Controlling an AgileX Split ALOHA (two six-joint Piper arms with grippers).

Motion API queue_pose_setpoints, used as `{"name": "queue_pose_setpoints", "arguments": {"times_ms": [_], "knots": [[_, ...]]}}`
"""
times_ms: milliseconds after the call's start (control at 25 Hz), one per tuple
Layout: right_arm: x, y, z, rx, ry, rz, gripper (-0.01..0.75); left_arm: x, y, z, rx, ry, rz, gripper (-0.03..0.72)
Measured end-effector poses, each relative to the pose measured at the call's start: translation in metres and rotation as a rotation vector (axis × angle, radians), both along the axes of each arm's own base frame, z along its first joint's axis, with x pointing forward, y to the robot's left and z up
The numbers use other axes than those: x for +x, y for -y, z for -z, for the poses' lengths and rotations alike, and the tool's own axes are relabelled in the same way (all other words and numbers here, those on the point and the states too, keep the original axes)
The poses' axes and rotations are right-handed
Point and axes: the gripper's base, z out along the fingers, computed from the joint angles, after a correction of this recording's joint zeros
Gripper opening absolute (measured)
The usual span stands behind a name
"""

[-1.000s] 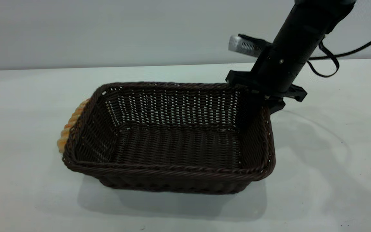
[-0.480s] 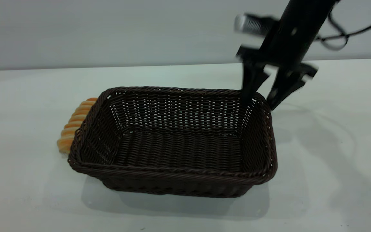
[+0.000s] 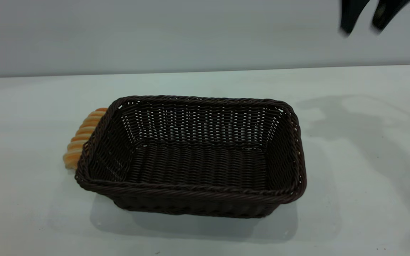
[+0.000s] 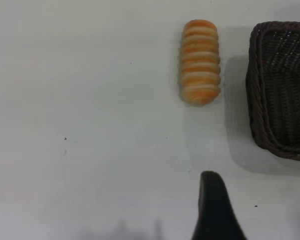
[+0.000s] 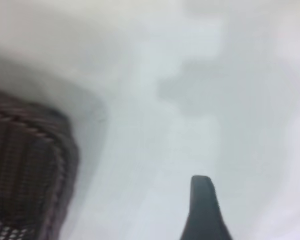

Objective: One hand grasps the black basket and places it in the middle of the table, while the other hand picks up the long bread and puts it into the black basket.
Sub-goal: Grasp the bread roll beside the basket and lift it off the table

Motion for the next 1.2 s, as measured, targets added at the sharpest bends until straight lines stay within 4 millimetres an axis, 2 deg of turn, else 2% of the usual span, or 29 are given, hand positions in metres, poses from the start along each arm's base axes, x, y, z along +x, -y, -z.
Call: {"name": "queue_pose_setpoints", "arguments": {"times_ms": [160,280,400,600,720,840,1000,1200], "knots": [[-0.026,0.006,-0.059,-0.006,0.119,0.011,0.536,0.008,-0.001,0.005,0.002,-0.038,-0.001,0.487],[-0.062,0.011,-0.094,0.005,0.169,0.011,0.530,0.023,-0.001,0.015,0.002,-0.111,-0.003,0.487],[-0.104,0.017,-0.111,0.005,0.170,0.011,0.527,0.040,-0.002,0.028,-0.001,-0.194,-0.005,0.487],[-0.173,0.022,-0.118,0.032,0.152,0.006,0.527,0.071,-0.002,0.037,-0.008,-0.283,0.009,0.487],[-0.211,0.026,-0.123,0.060,0.174,0.005,0.527,0.098,-0.003,0.040,0.005,-0.321,0.031,0.487],[-0.239,0.029,-0.124,0.076,0.190,0.004,0.527,0.130,-0.004,0.048,0.024,-0.365,0.064,0.487],[-0.260,0.032,-0.127,0.080,0.224,0.002,0.527,0.180,-0.006,0.070,0.058,-0.424,0.124,0.486],[-0.268,0.033,-0.132,0.082,0.253,-0.005,0.527,0.232,-0.007,0.113,0.086,-0.509,0.233,0.486]]}}
